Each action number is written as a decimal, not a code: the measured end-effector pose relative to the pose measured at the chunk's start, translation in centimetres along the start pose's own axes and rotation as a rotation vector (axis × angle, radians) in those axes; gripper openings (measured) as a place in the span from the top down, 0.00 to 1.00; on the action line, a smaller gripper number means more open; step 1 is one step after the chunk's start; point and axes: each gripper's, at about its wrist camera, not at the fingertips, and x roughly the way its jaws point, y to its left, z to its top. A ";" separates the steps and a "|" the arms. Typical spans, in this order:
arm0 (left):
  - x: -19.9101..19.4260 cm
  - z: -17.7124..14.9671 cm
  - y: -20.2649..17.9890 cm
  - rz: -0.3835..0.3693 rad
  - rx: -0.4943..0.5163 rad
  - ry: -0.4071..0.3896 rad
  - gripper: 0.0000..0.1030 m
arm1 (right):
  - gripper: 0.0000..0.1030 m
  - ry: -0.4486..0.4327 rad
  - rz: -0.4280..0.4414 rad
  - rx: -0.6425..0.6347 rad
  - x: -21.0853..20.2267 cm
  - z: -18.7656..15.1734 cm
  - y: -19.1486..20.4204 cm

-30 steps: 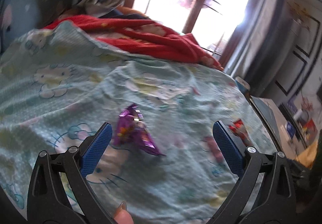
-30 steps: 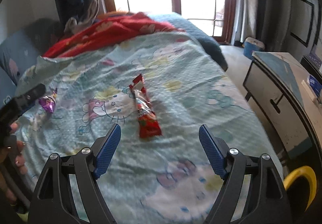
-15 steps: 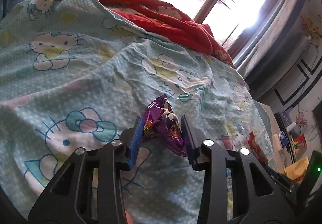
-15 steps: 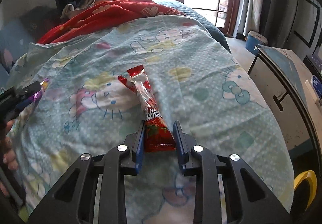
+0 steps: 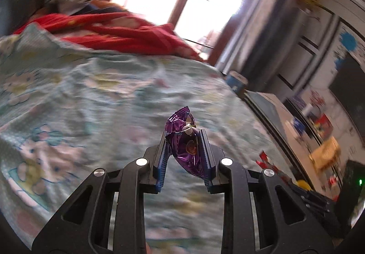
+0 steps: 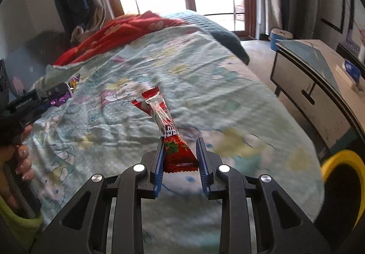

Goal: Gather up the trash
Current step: 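Lift and carry the purple wrapper and red snack stick in both grippers over the bin, then open both grippers to drop the purple wrapper and red snack stick into the bin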

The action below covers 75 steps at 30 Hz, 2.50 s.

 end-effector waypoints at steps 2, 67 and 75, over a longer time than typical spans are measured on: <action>-0.3 -0.4 -2.0 -0.035 0.038 0.003 0.81 | 0.75 -0.015 -0.005 0.016 -1.0 -0.3 -0.8; 3.4 -18.3 -34.7 -0.569 0.688 0.334 0.80 | 0.75 -0.190 -0.426 0.599 -19.7 -17.5 -27.4; 5.4 -18.7 -36.4 -0.586 0.686 0.381 0.76 | 0.73 -0.169 -0.390 0.615 -18.9 -18.3 -27.6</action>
